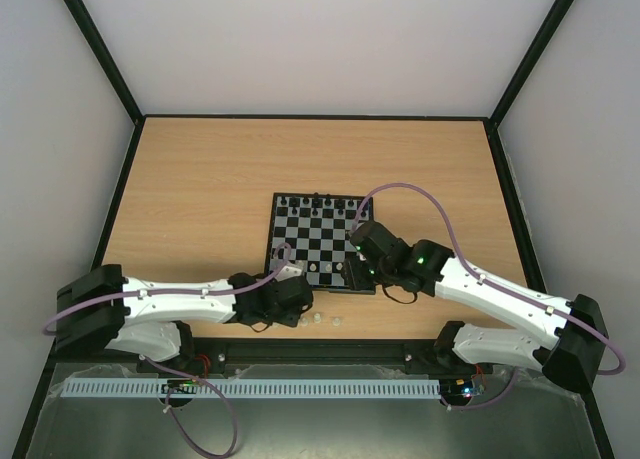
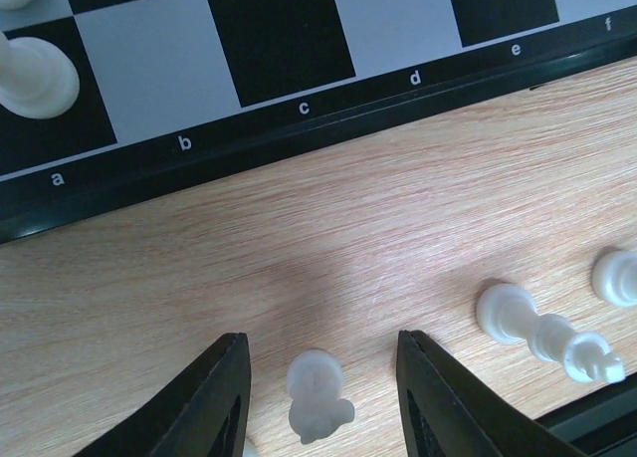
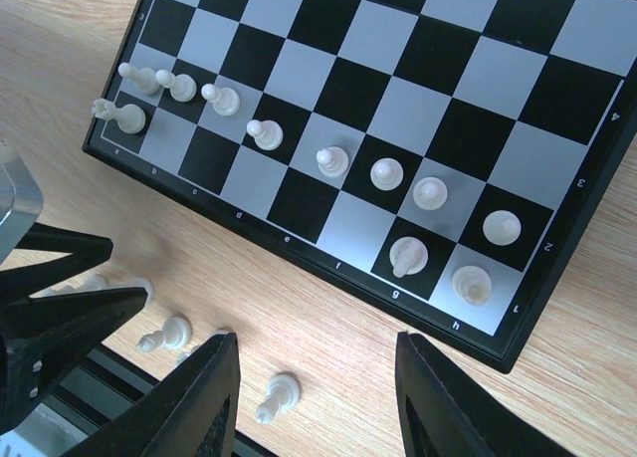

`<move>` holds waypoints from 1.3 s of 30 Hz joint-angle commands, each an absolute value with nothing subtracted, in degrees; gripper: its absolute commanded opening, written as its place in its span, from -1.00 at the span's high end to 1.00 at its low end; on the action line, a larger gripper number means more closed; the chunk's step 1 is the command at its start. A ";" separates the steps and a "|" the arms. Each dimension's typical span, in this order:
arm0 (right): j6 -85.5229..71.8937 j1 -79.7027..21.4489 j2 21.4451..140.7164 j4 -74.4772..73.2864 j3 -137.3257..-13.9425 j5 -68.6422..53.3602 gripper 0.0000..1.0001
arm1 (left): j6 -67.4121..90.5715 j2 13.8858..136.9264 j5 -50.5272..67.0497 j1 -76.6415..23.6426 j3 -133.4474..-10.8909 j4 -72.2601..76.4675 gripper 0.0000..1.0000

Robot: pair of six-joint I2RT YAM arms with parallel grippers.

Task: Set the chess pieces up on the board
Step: Pick up the chess piece at the center of the board.

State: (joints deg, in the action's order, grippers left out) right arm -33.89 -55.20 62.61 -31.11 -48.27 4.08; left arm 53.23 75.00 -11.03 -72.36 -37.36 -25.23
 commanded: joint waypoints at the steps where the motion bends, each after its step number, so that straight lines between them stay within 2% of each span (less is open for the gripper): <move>1: -32.87 -55.52 61.96 -32.99 -47.39 3.46 0.12 | 55.03 76.38 -12.13 -73.33 -38.98 -27.97 0.13; 10: -33.11 -55.54 62.23 -32.65 -47.13 3.87 0.12 | 56.59 75.19 -11.75 -74.00 -37.54 -29.96 0.14; 20: -33.22 -55.52 62.38 -32.66 -47.10 4.28 0.12 | 56.02 76.74 -10.85 -74.75 -37.69 -29.40 0.34; 30: -33.22 -55.53 62.40 -32.63 -46.95 4.24 0.12 | 55.89 78.90 -9.95 -75.58 -37.74 -29.40 0.33; 34: -33.16 -55.55 62.33 -32.61 -46.97 4.21 0.12 | 55.75 79.08 -10.43 -75.53 -38.01 -29.31 0.49; 39: -33.13 -55.47 62.31 -32.56 -46.94 3.93 0.12 | 55.49 79.38 -11.65 -75.54 -38.77 -29.31 0.57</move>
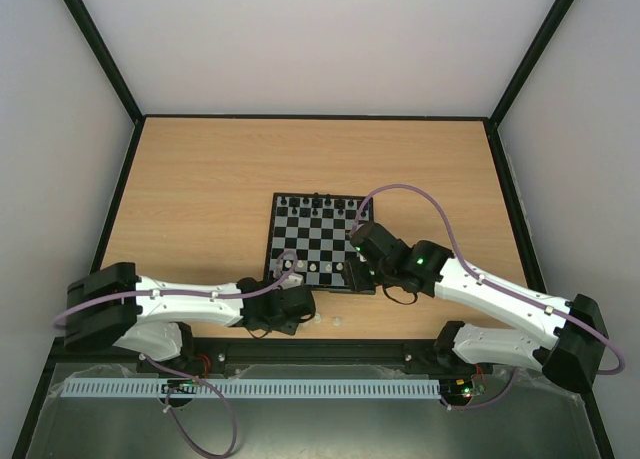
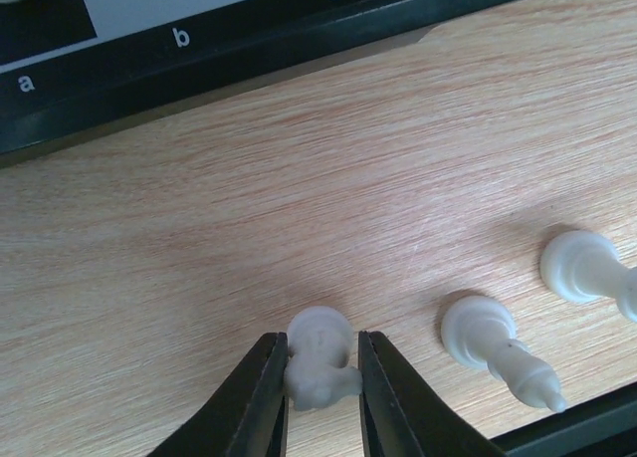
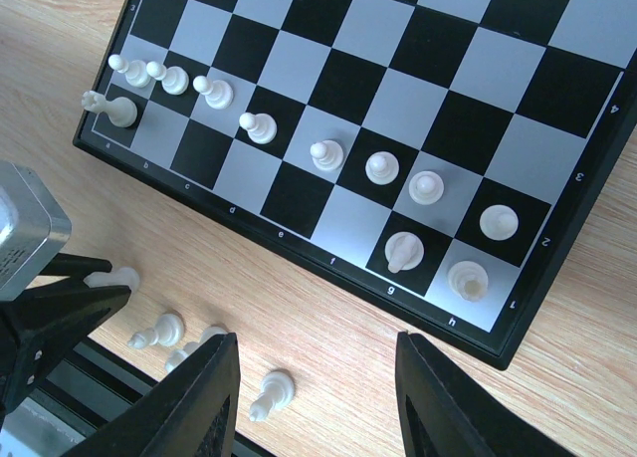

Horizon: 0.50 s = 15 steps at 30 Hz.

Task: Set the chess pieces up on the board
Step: Pick up the chess piece at the center of the board.

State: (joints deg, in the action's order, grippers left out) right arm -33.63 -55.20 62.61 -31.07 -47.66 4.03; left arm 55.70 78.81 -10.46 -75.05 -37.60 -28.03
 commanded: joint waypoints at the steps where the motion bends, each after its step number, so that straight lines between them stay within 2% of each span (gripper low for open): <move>1: -33.12 -55.52 62.31 -32.56 -46.99 3.90 0.12 | 55.40 79.42 -11.95 -75.50 -39.04 -29.43 0.60; 4: -33.12 -55.55 62.32 -32.59 -46.94 3.83 0.12 | 55.01 79.26 -12.75 -75.22 -40.00 -30.04 0.66; 15: -33.04 -55.49 61.88 -32.38 -46.89 3.87 0.12 | 46.51 80.07 -14.40 -68.68 -46.74 -33.60 0.67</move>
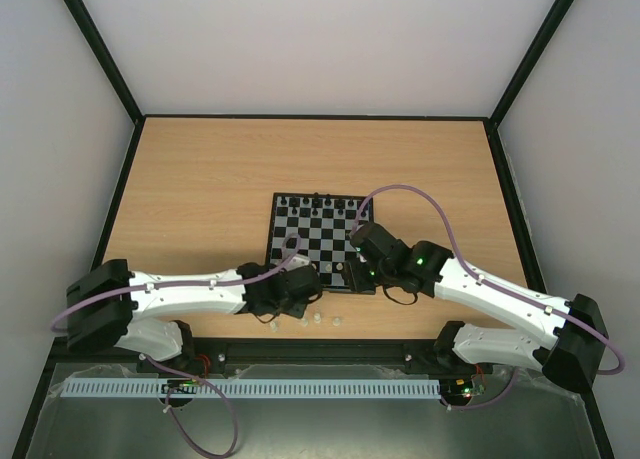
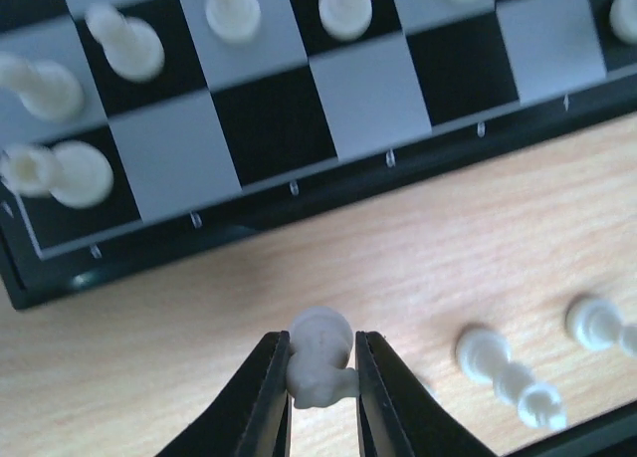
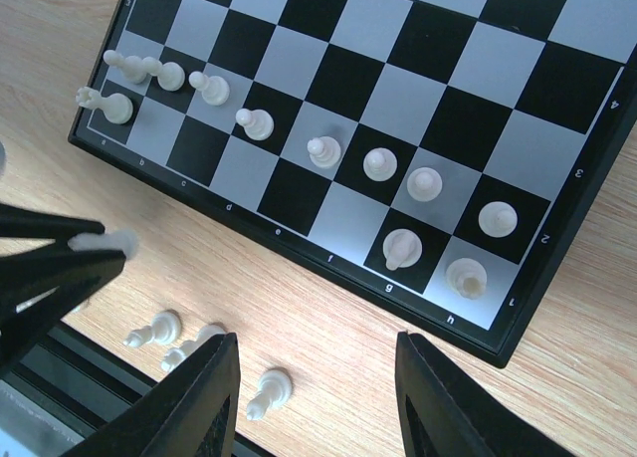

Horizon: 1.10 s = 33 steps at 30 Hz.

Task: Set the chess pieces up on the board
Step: Pick up the chess piece at the center of the board, then place the chess piece on the chessboard.

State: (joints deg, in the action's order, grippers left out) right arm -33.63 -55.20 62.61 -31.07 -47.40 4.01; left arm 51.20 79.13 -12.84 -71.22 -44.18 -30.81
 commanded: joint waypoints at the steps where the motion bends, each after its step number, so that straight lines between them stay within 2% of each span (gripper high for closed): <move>1: -33.00 -55.54 61.95 -32.41 -46.81 3.87 0.12 | 45.76 80.21 -14.35 -67.86 -47.10 -33.59 0.67; 13: -32.90 -55.54 62.40 -32.30 -46.84 3.77 0.12 | 38.66 83.81 -14.09 -60.17 -50.84 -32.72 0.64; 33: -32.65 -55.46 62.80 -32.25 -46.82 3.01 0.12 | 35.92 88.83 -13.63 -56.61 -50.73 -29.99 0.61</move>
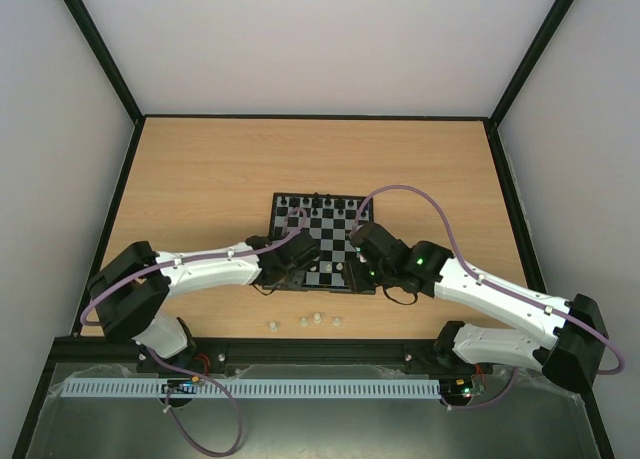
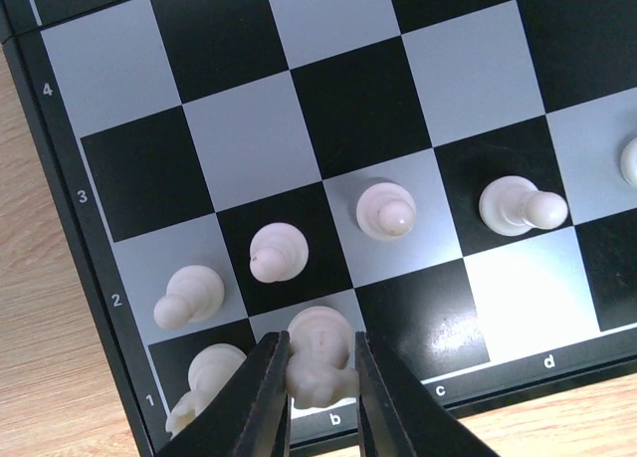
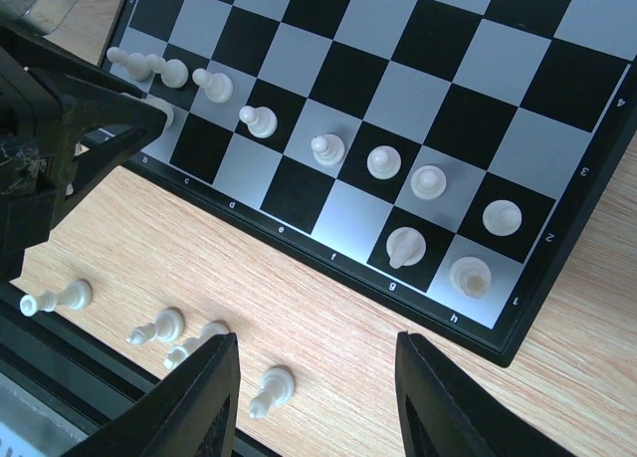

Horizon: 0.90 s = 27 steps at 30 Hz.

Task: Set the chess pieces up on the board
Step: Place the chess piece on the chessboard.

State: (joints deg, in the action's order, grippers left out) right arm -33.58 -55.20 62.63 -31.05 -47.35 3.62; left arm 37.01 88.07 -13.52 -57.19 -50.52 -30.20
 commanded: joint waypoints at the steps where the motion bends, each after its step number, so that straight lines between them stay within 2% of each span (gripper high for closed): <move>1: -32.69 -55.49 62.78 -32.23 -46.81 2.99 0.12 | 35.94 88.94 -13.50 -56.58 -50.72 -29.93 0.61; 22: -32.58 -55.53 63.28 -31.94 -46.64 2.73 0.12 | 36.65 87.96 -13.01 -56.60 -48.89 -30.15 0.56; 27: -32.59 -55.55 63.37 -31.91 -46.63 2.80 0.12 | 36.65 88.12 -13.01 -56.58 -48.96 -30.06 0.45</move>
State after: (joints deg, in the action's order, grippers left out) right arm -33.41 -55.20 62.83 -31.00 -47.27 3.11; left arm 36.51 88.49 -13.04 -56.93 -49.69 -29.41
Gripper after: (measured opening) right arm 0.439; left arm 0.261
